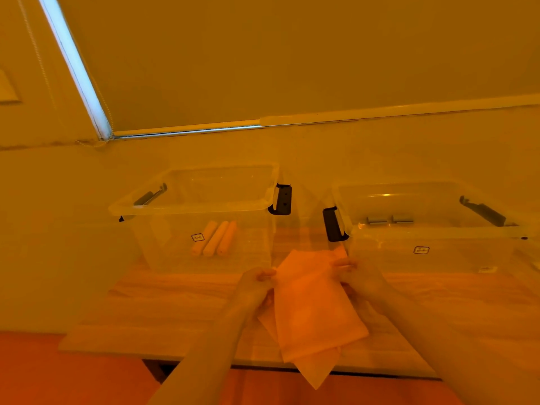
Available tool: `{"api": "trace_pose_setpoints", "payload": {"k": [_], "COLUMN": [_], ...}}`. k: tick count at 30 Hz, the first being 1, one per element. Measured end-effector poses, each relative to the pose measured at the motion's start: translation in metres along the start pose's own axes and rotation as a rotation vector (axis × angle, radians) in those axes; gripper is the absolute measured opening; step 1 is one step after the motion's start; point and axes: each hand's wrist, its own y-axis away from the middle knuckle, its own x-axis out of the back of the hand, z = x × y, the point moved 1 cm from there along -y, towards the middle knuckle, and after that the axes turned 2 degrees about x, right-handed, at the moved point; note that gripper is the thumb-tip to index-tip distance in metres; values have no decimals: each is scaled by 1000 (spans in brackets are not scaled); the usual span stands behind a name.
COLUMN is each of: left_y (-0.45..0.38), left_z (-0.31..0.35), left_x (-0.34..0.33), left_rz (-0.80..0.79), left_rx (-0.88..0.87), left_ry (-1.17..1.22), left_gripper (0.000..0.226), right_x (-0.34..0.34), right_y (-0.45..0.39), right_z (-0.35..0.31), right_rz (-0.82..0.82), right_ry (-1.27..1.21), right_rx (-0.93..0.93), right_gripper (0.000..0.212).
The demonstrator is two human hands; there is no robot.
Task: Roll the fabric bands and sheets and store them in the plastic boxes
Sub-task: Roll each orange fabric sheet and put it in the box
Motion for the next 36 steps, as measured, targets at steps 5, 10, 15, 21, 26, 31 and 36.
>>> {"api": "trace_pose_setpoints", "payload": {"k": [5,10,15,21,26,31,36], "left_y": [-7,-5,2,0,-8,-14,-21], "left_z": [-3,-7,-4,2,0,-5,-7], "left_x": [-6,-5,1,-8,-9,-11,-12], "left_rz": [134,213,142,7,-84,-65,-13], "left_rx": [-183,-207,-213,-121,-64,-35,-18], "left_ry": [-164,-103,58,325,325,409,350], "left_gripper": [14,12,28,49,44,26,18], "right_x": [-12,-14,-3,7,10,12,12], "right_y": [-10,-11,-12,-13,-15,-20,-24], "right_z": [-1,5,4,3,6,14,21], "right_rz": [53,42,-122,-140,-113,-99,-109], "right_ry": [-28,-153,-348,-302,-252,-216,-215], "right_rx": [34,-85,-227,-207,-8,77,78], "right_gripper": [40,30,29,18,15,14,13]}}
